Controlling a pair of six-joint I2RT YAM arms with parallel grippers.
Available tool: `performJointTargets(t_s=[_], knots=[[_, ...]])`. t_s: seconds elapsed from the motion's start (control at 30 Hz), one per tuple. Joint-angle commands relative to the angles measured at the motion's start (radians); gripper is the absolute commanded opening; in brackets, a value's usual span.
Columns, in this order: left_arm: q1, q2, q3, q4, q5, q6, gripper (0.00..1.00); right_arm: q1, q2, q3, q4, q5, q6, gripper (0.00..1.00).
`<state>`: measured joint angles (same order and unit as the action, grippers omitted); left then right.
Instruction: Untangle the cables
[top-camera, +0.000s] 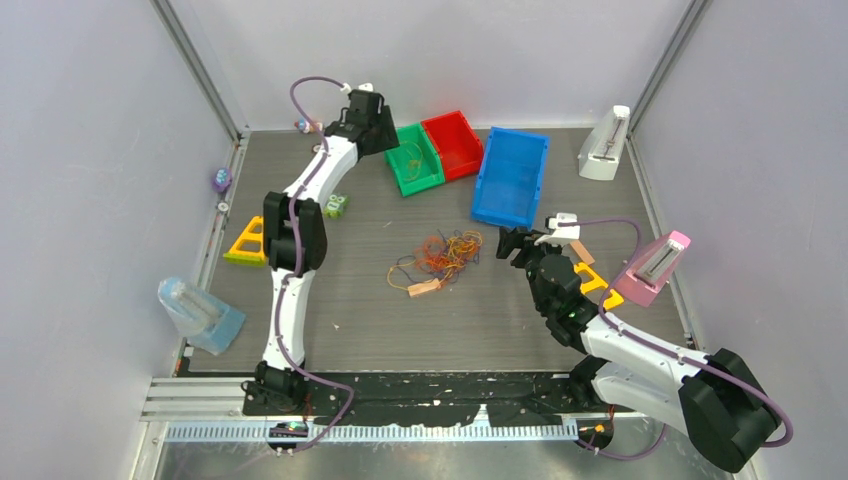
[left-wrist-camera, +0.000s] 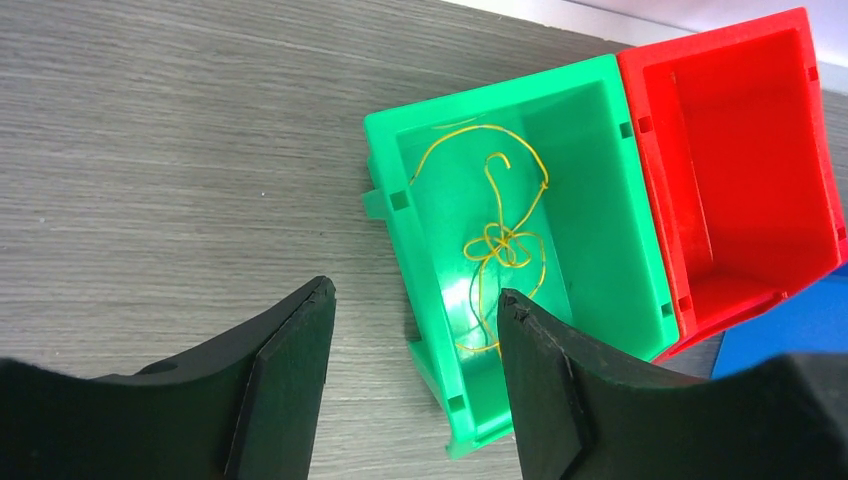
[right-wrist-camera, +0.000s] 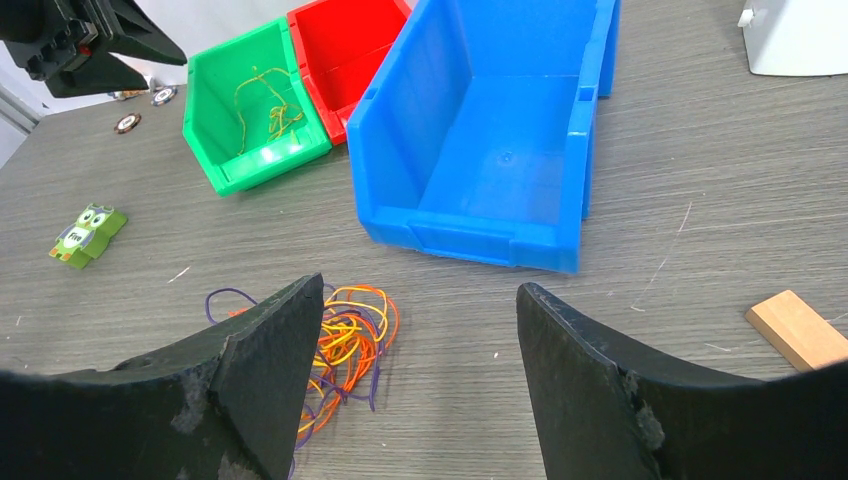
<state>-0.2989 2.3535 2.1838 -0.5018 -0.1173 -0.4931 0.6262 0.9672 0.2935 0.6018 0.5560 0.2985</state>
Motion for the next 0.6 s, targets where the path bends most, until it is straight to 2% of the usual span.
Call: performJointTargets(t_s=[0.0, 0.23, 0.37, 0.5, 0.57], knots=[[0.001, 0.016, 0.063, -0.044, -0.003, 0.011, 0.62, -0.005, -0.005, 0.021, 0.03, 0.005, 0.007, 0.75], [0.001, 0.054, 0.078, -0.07, 0.014, 0.015, 0.56, -0.005, -0.003, 0.023, 0.028, 0.004, 0.004, 0.75], [0.005, 0.008, -0.006, -0.041, -0.001, 0.023, 0.55, -0.006, 0.007, 0.027, 0.029, 0.003, 0.005, 0.75], [0.015, -0.014, -0.044, -0.048, 0.005, 0.036, 0.48, -0.007, 0.01, 0.029, 0.027, 0.002, 0.005, 0.75], [0.024, -0.017, -0.058, -0.055, 0.028, 0.038, 0.4, -0.007, 0.009, 0.029, 0.026, 0.002, 0.002, 0.75]])
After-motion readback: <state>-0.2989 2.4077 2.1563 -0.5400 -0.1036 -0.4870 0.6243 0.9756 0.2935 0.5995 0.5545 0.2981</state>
